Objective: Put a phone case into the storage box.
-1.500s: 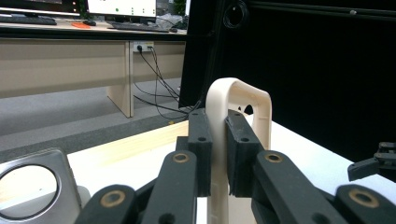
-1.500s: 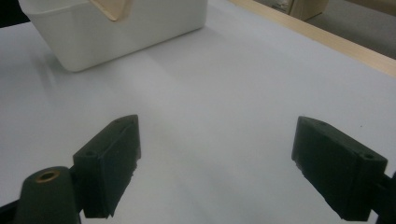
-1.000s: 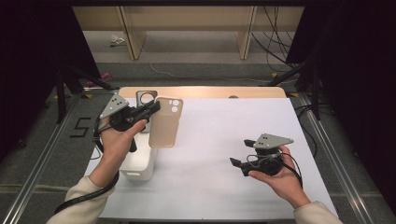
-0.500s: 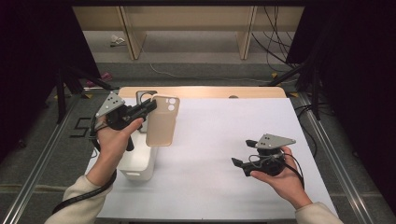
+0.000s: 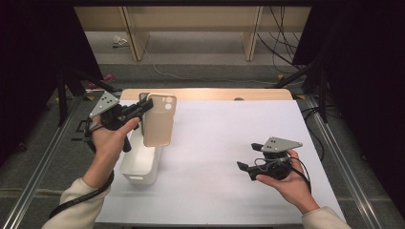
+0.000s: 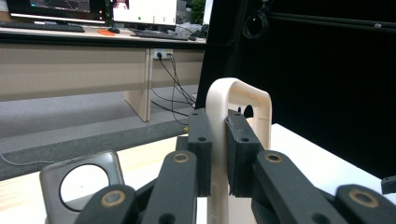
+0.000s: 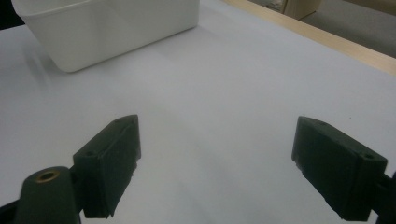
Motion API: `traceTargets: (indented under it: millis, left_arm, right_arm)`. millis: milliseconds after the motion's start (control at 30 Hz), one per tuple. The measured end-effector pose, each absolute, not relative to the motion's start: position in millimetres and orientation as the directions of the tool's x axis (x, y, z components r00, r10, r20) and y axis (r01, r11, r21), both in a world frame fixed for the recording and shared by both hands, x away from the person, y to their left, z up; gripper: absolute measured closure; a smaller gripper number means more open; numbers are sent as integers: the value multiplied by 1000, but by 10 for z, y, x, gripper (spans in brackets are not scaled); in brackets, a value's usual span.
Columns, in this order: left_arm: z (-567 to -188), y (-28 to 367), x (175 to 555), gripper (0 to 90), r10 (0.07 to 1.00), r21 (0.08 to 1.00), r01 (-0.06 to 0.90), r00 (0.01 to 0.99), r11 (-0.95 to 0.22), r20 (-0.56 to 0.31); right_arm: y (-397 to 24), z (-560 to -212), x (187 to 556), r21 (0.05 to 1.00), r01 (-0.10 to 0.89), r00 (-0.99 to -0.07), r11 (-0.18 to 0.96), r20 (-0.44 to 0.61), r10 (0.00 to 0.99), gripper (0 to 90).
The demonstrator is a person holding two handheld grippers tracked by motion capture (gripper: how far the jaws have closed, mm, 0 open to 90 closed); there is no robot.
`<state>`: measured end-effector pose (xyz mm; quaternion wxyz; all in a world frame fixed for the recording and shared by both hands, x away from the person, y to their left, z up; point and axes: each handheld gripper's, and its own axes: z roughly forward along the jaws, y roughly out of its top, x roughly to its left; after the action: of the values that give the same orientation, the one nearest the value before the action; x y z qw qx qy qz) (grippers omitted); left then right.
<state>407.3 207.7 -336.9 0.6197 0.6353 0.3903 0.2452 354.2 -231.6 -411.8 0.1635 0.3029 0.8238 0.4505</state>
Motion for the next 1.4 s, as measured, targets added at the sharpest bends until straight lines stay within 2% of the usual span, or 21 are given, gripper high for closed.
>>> traceTargets:
  millis: [1400]
  left_arm:
    - [-3381, 2316, 4135, 819, 824, 976, 194, 535, 96, -187]
  right_arm:
    - [-2391, -4106, 3512, 849, 357, -754, 389, 16, 656, 163]
